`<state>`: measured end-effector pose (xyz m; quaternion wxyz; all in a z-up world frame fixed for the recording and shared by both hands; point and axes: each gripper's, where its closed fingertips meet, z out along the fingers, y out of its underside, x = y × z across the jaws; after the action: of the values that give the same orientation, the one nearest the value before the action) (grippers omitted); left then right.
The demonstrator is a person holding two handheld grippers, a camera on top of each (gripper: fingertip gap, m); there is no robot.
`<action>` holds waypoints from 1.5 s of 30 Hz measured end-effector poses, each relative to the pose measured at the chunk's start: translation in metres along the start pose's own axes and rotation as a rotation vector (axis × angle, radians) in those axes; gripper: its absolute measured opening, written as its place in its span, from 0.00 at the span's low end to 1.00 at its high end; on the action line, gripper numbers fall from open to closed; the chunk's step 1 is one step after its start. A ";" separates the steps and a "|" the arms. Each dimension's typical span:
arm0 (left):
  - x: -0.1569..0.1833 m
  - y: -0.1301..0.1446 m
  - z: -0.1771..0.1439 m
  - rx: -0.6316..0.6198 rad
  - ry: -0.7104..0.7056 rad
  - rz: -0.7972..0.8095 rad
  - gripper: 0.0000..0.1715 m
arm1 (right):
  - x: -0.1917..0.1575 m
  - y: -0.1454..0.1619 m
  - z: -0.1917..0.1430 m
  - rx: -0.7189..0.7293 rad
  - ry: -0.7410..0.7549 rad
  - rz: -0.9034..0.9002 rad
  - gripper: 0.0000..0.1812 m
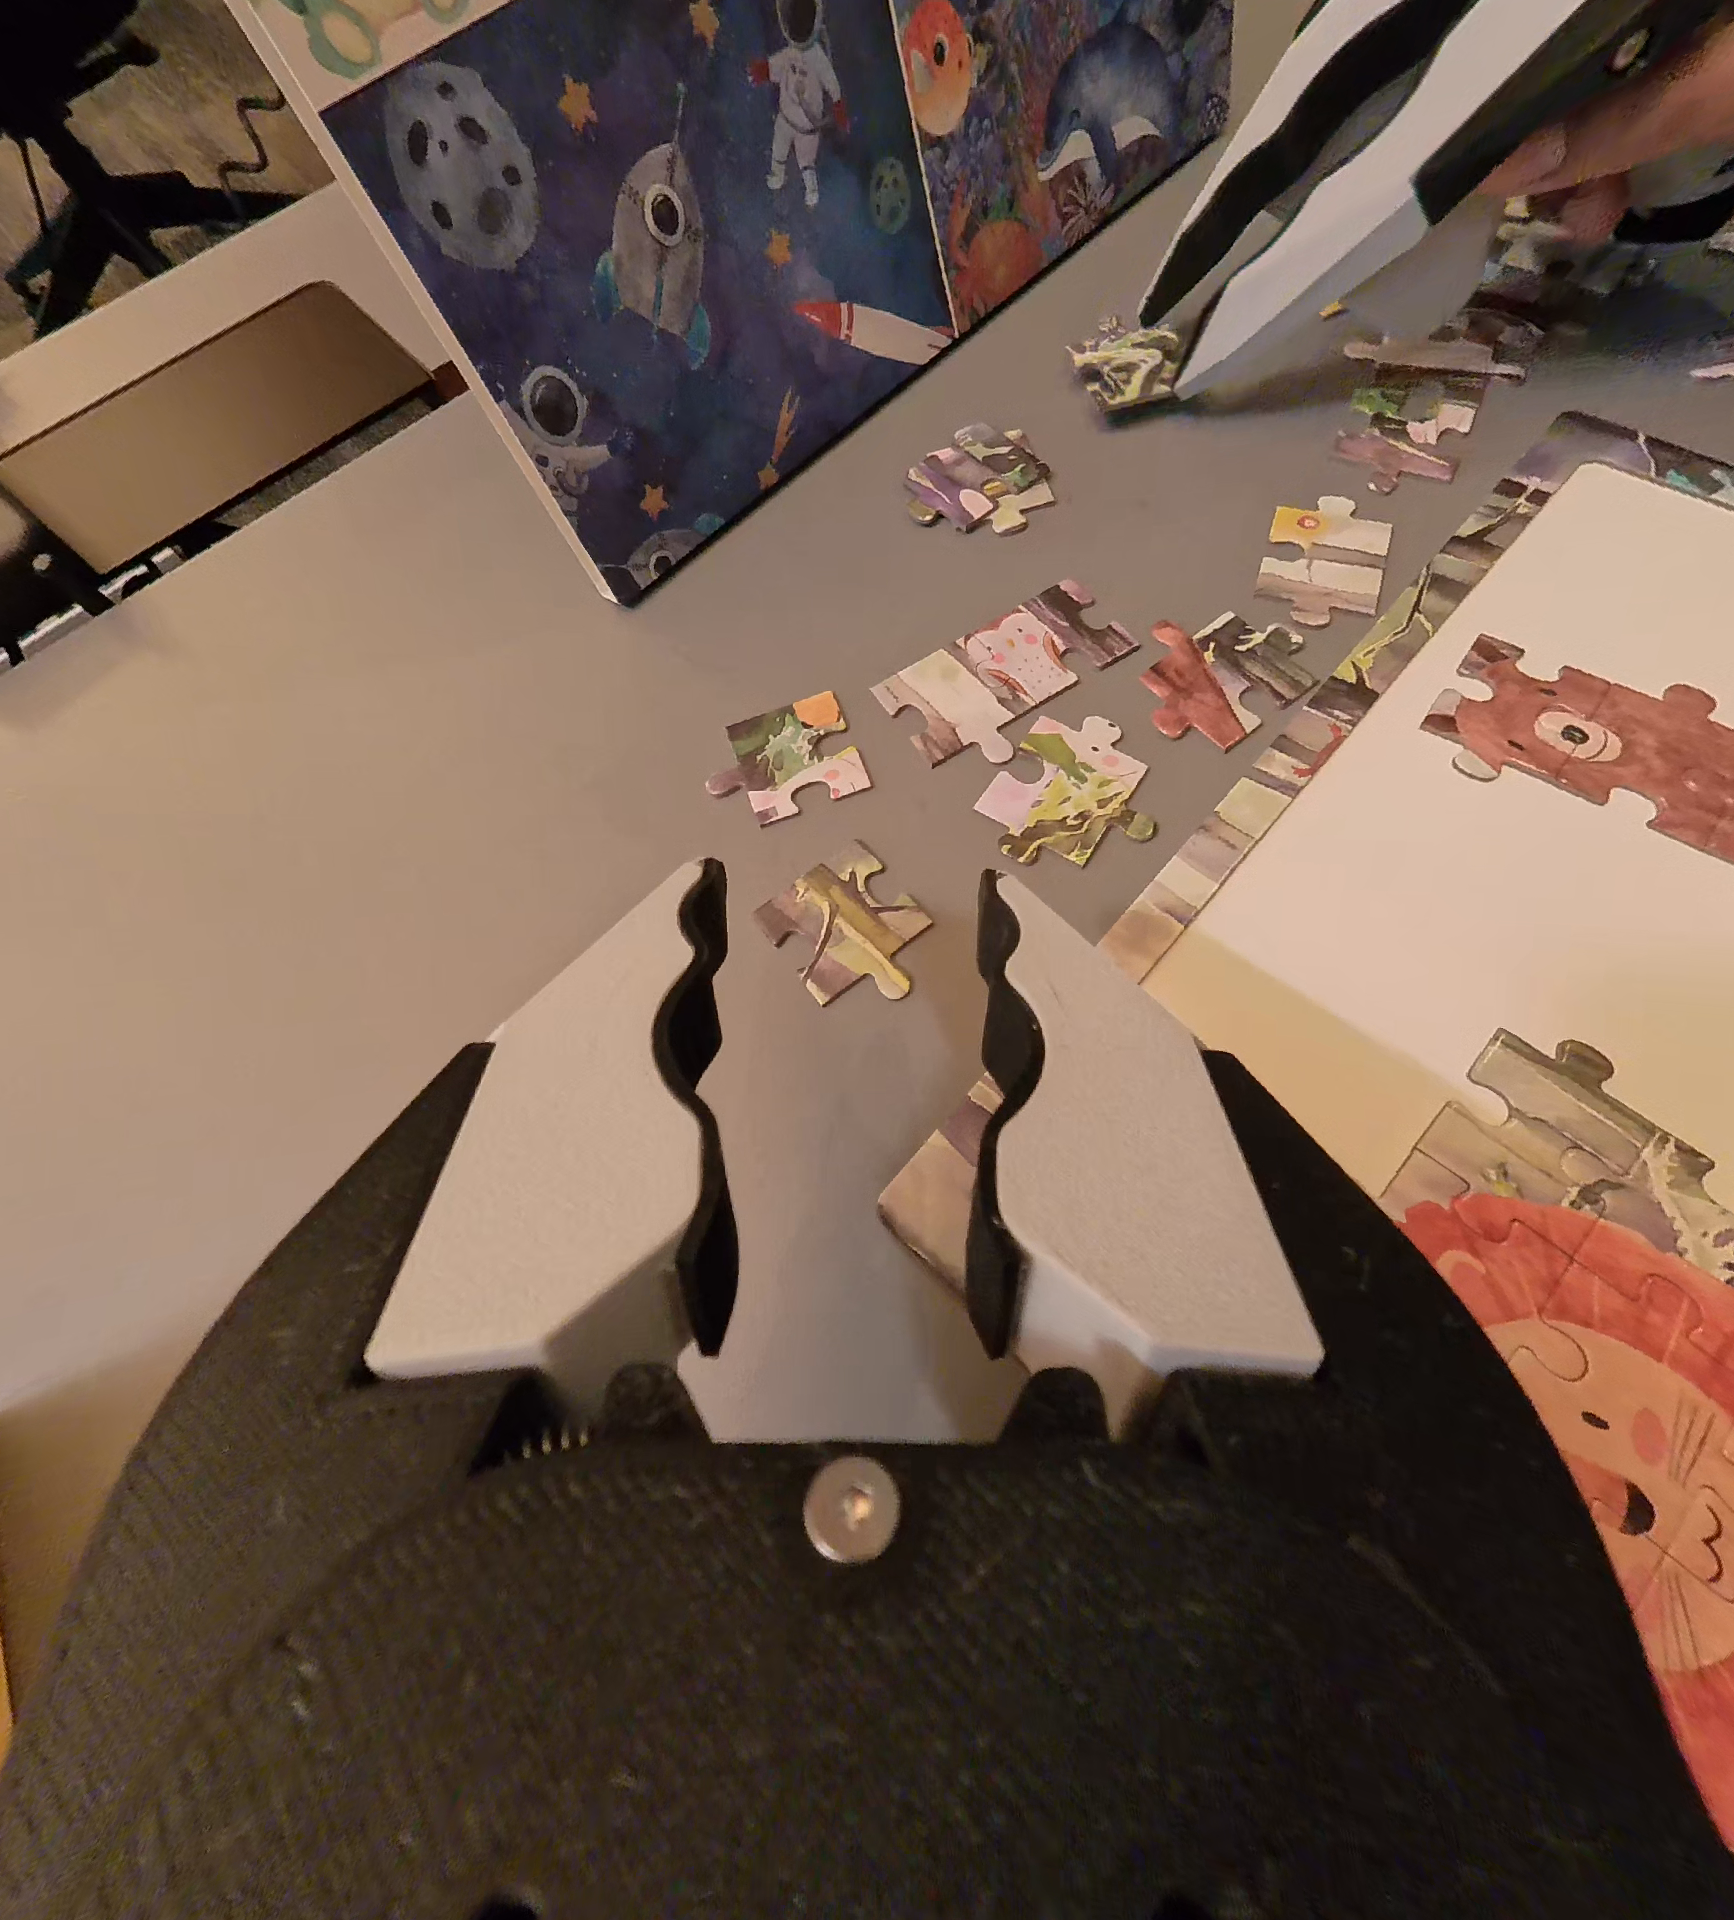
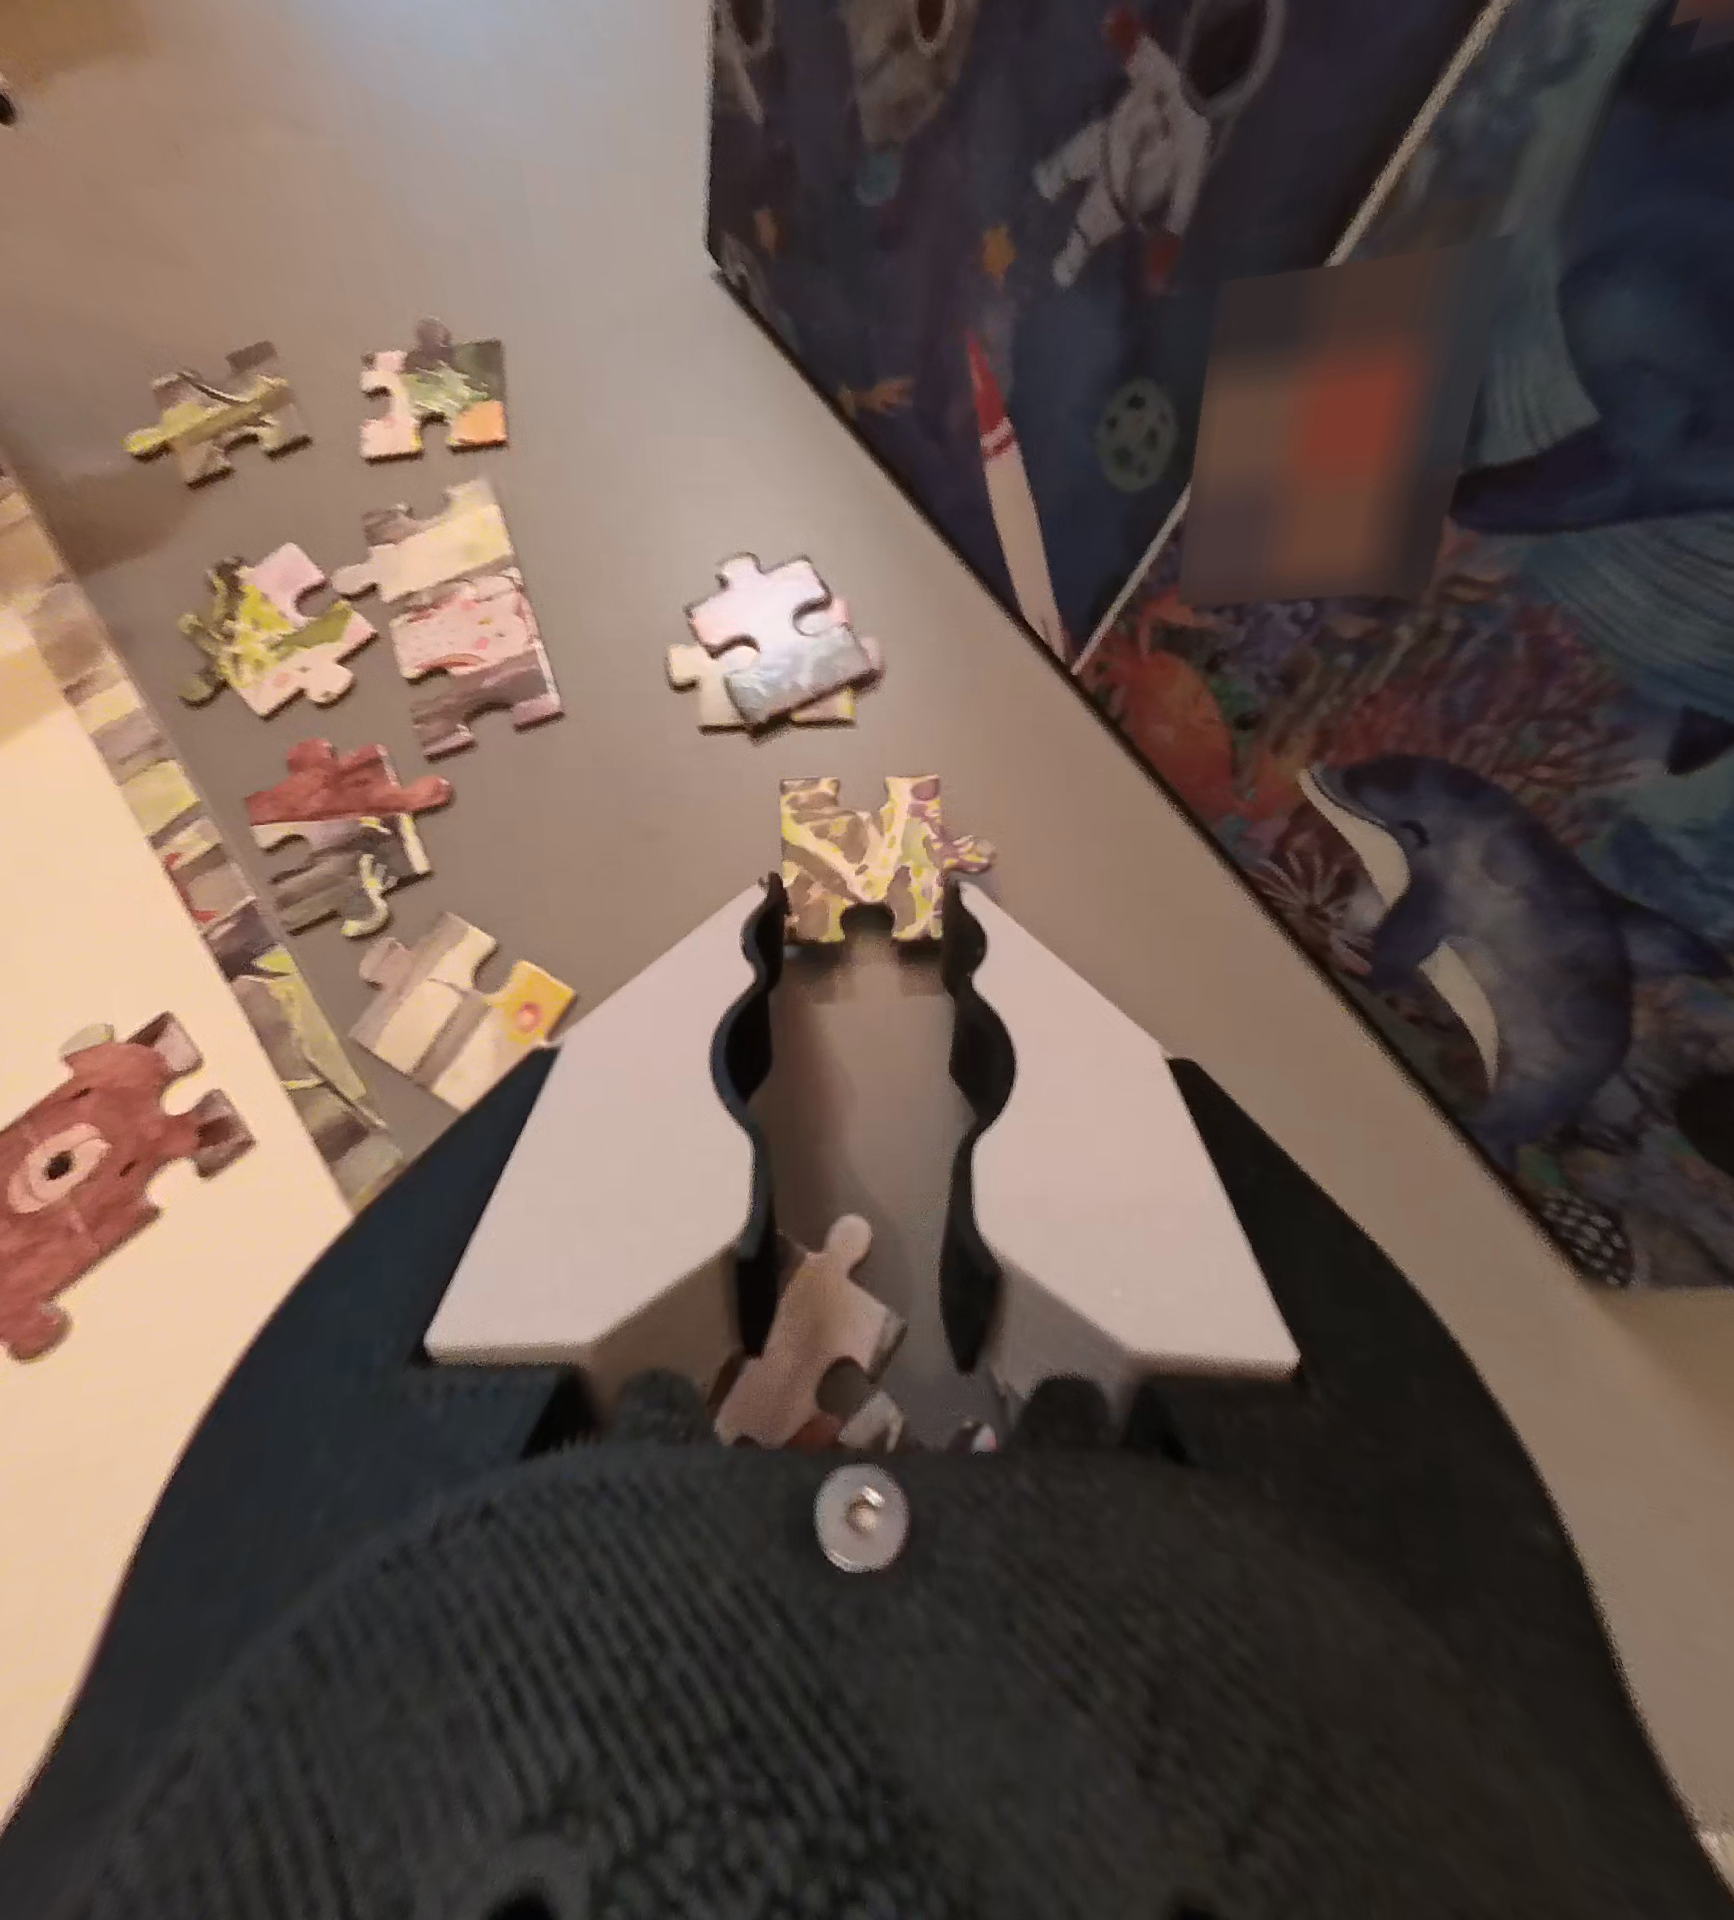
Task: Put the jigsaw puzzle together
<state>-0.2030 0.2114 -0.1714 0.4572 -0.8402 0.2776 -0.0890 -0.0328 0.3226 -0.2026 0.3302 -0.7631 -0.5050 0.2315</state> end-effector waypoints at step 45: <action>0.000 0.005 0.004 -0.025 -0.001 -0.003 0.28 | -0.313 0.051 -0.037 -0.075 -0.388 -0.459 0.16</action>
<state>-0.2038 0.2122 -0.1780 0.4469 -0.8463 0.2770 -0.0858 -0.0961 0.0099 -0.2092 0.2426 -0.5825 -0.7260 0.2734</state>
